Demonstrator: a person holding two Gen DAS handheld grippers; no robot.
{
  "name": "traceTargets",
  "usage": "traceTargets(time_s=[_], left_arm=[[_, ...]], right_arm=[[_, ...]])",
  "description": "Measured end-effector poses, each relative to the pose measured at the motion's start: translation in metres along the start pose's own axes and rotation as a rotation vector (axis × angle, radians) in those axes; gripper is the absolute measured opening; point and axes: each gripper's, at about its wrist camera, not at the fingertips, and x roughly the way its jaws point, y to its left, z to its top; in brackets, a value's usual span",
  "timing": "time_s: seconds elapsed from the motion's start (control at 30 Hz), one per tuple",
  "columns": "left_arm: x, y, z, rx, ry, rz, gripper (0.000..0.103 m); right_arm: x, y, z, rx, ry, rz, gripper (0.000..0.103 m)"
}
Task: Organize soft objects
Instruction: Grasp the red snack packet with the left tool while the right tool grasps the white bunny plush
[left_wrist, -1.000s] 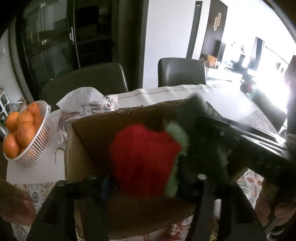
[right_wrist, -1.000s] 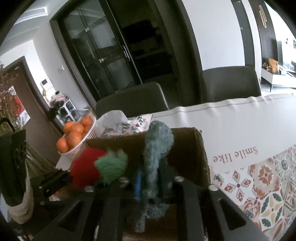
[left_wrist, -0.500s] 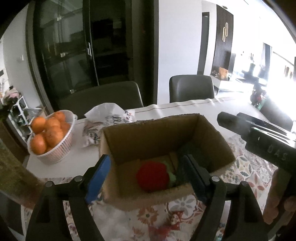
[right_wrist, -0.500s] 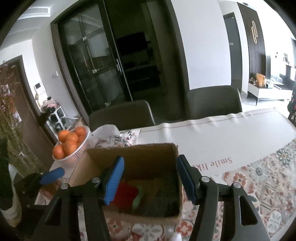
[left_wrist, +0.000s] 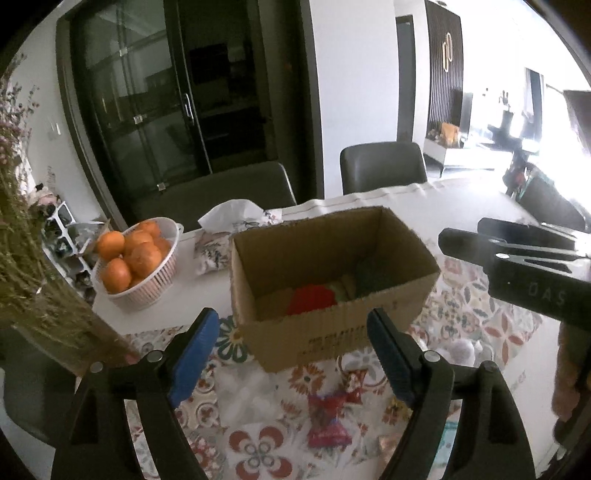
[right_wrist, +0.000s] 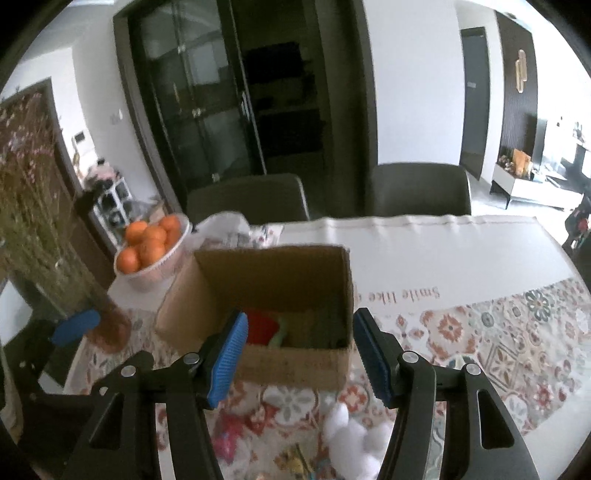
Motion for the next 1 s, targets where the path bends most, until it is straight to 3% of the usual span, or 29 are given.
traceTargets(time_s=[0.23, 0.5, 1.0], left_arm=[[-0.013, -0.007, -0.021, 0.031, 0.046, 0.034, 0.085], [-0.005, -0.007, -0.043, 0.001, 0.145, 0.002, 0.085], [0.068, -0.009, -0.078, -0.031, 0.378, -0.089, 0.085]], right_arm=[[-0.003, 0.007, -0.016, -0.074, 0.137, -0.018, 0.060], [0.002, 0.017, -0.039, -0.165, 0.260, -0.060, 0.060], [0.066, 0.008, -0.077, -0.184, 0.461, -0.043, 0.060]])
